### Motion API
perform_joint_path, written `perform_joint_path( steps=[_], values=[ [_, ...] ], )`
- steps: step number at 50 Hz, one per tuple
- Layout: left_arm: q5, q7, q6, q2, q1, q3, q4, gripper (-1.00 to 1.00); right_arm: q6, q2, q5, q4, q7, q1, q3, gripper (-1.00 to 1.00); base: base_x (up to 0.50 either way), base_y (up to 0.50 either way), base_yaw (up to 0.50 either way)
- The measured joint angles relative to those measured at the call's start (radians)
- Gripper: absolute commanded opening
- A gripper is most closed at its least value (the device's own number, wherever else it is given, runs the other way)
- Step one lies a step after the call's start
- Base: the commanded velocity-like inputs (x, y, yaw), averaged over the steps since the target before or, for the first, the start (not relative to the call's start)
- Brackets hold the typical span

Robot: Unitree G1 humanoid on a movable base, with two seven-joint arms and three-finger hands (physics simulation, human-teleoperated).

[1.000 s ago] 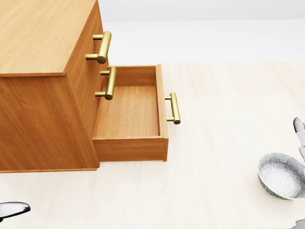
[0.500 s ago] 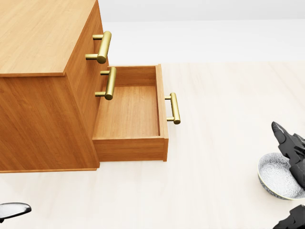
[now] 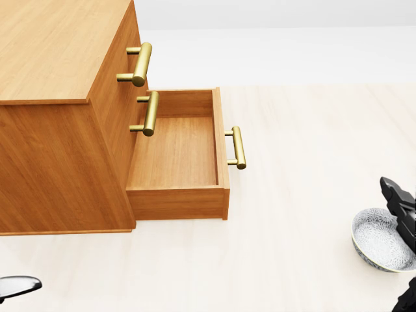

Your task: Put the bowl on top of the cabinet.

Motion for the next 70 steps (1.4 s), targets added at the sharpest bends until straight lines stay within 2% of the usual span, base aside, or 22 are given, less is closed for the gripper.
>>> perform_joint_path(
  steps=[22,41,70],
  values=[
    [0.010,0.002,0.000,-0.004,0.003,-0.008,-0.007,1.00,0.000,-0.017,-0.080,0.148,0.000,-0.044,0.055,1.00,0.00,0.00,0.00],
    [0.017,0.005,0.000,-0.001,-0.005,-0.015,0.006,1.00,0.000,-0.060,-0.132,0.241,0.000,-0.083,0.071,1.00,0.00,0.00,0.00],
    [0.017,0.012,0.000,0.004,-0.011,-0.019,0.021,1.00,0.000,-0.063,-0.096,0.401,-0.075,-0.121,0.136,1.00,0.00,0.00,0.00]
  ],
)
